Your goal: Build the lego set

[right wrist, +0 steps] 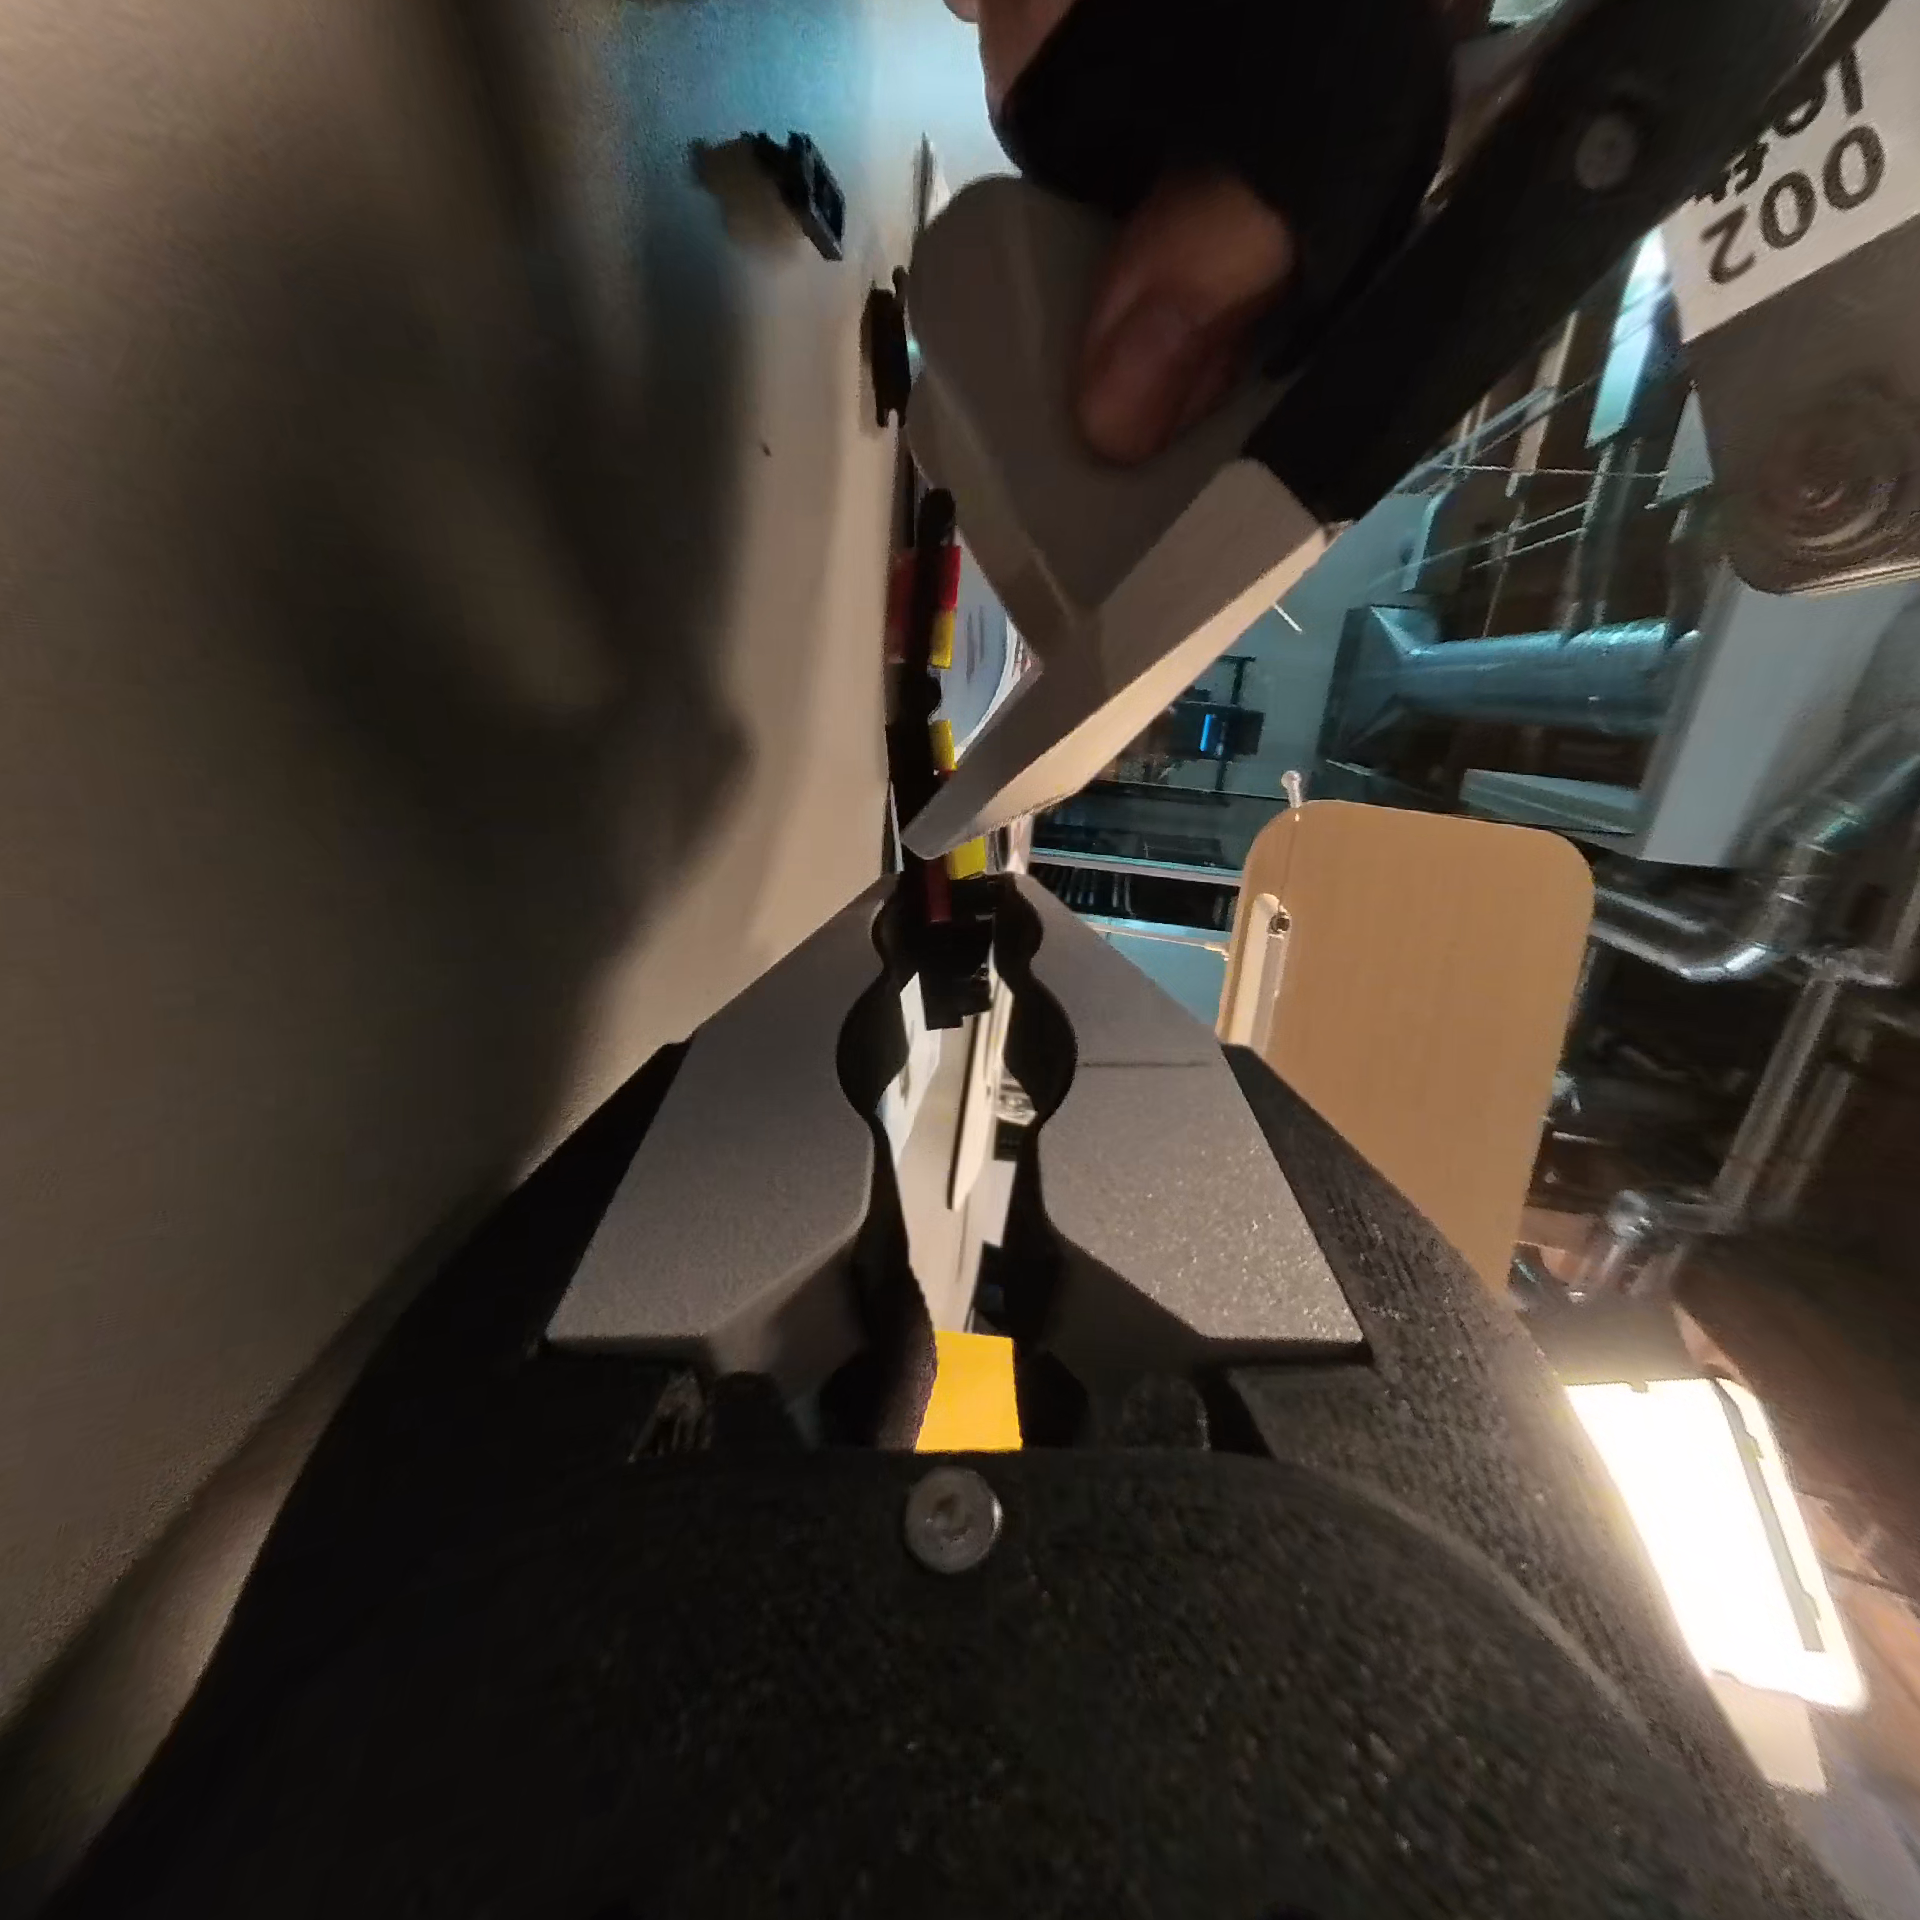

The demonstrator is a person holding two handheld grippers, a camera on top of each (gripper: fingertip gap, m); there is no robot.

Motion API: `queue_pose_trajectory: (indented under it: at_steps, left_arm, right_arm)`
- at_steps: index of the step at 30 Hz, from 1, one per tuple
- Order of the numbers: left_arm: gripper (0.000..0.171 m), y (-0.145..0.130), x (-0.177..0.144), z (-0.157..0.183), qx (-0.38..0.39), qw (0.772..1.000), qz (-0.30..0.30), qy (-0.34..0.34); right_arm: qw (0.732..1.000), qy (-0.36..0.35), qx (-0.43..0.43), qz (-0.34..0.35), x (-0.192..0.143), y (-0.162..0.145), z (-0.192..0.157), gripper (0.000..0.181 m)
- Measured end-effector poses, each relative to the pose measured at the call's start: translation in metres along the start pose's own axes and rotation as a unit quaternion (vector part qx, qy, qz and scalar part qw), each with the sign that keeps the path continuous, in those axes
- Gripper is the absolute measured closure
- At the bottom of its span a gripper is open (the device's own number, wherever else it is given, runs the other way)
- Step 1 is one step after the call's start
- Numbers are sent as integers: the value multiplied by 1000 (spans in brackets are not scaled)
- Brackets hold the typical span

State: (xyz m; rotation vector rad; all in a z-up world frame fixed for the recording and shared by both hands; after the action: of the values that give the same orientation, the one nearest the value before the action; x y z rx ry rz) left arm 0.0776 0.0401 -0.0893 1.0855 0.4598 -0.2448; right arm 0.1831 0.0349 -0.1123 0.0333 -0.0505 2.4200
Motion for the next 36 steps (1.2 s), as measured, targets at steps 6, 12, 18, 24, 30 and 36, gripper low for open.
queue_pose_trajectory:
  at_steps: [6,12,18,24,30,36]
  left_arm:
    - [145,4,0,2,33,999,22,32]
    - [148,6,2,4,-14,997,59,-41]
    - [154,13,-4,8,39,994,104,-21]
    - [154,21,-22,12,161,959,191,130]
    - [154,22,-23,34,360,880,192,244]
    - [154,19,-14,44,443,838,146,283]
  right_arm:
    - [998,-13,59,-7,3,-6,11,168]
    - [997,-77,23,16,-1,-11,20,168]
    - [991,-127,37,22,-4,-14,32,167]
    - [907,-69,411,55,-9,-39,69,127]
    - [553,167,797,174,-3,-57,76,144]
    - [535,235,789,192,-5,-56,70,154]
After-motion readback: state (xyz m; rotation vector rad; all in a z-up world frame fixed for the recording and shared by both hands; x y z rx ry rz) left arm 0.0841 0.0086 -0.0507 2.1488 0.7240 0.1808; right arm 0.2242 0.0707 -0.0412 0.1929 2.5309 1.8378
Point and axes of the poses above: each gripper's, where its closed fingertips meet, x out along the fingers, y out of its top, z = x × y across the jaws, the point moved 8 cm from there along -x, back along the fingers, and after that the axes turned 14 degrees about -y, right-handed, at the moved point
